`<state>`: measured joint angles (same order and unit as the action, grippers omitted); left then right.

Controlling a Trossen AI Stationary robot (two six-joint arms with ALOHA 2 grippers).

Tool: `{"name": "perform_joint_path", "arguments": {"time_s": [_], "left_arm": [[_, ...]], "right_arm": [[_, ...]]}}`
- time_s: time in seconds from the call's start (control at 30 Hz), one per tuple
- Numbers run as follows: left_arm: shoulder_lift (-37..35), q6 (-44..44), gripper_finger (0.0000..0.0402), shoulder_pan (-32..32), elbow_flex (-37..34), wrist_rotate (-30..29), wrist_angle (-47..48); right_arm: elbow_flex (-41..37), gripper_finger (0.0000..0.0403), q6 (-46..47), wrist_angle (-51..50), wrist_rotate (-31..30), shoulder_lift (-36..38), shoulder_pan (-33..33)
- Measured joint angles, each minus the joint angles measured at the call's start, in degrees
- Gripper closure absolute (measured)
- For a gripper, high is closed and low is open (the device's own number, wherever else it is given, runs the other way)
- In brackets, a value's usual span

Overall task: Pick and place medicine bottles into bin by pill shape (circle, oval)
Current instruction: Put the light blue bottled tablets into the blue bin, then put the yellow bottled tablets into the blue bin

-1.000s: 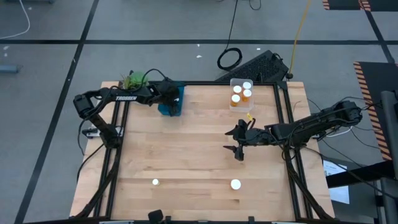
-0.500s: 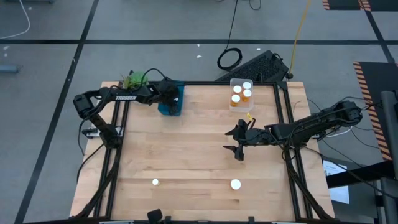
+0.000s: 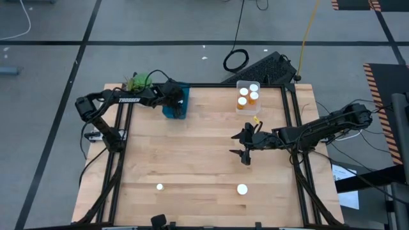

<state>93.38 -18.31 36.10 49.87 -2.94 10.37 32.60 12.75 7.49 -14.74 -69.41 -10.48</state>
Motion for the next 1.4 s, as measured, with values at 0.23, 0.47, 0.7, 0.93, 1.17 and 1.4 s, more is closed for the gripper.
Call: {"name": "perform_joint_path", "arguments": {"time_s": [0.23, 0.47, 0.7, 0.93, 1.17, 1.4], "left_arm": [[0.00, 0.00, 0.0267, 0.00, 0.00, 0.17, 0.02], [0.00, -0.03, 0.0251, 0.00, 0.00, 0.73, -0.02], [0.00, 0.42, 0.0155, -0.02, 0.00, 0.03, -0.13], [-0.24, 0.37, 0.0122, -0.17, 0.00, -0.38, 0.00], [-8.05, 0.11, 0.0122, -1.59, 0.04, -2.98, 3.18], [-20.63, 2.97, 0.0121, -6.69, 0.04, -3.15, 13.76]], "right_arm": [[0.00, 0.0119, 0.00, -0.02, 0.02, 0.00, 0.00], [0.00, 0.0119, 0.00, -0.02, 0.04, 0.00, 0.00], [0.00, 0.0119, 0.01, -0.02, 0.06, 0.00, -0.04], [0.00, 0.0119, 0.00, -0.04, 0.06, 0.00, -0.04], [0.00, 0.0119, 0.00, -0.02, 0.08, 0.00, -0.04], [0.00, 0.0119, 0.02, -0.02, 0.08, 0.00, -0.04]]}}
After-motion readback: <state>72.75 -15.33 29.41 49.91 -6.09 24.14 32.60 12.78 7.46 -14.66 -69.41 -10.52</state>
